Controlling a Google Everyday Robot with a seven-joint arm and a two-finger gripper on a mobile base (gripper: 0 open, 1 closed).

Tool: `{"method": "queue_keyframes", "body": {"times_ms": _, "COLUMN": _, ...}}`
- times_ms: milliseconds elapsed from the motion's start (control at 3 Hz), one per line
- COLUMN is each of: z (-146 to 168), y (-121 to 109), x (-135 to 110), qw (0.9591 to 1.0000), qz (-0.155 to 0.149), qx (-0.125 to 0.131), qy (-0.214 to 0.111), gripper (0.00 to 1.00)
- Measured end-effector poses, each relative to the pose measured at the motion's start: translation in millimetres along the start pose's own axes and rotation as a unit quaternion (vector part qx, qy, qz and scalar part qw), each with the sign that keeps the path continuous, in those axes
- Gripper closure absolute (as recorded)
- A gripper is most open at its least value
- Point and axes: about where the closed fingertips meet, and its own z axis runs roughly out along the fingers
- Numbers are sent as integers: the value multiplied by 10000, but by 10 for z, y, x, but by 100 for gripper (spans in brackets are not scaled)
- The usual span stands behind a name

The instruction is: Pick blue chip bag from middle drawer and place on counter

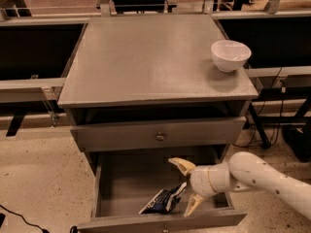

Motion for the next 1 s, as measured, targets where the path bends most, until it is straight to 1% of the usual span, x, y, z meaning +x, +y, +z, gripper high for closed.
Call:
{"method": "queue_keyframes", "body": {"times_ms": 333, "z": 338, "y": 92, "x": 84, "qw": 9982, "qz": -544, "qx": -257, "qy": -17, "gripper": 15}}
{"method": "queue_keyframes", "body": {"times_ms": 667, "z": 639, "y": 192, "x": 184, "qw": 9955, "qz": -784, "qx": -527, "qy": -37, "gripper": 38}}
{"method": "queue_keyframes", "body": {"times_ms": 1000, "z": 782, "y": 261, "x": 281, "qw": 9944, "qz": -812, "qx": -678, "qy": -53, "gripper": 62}}
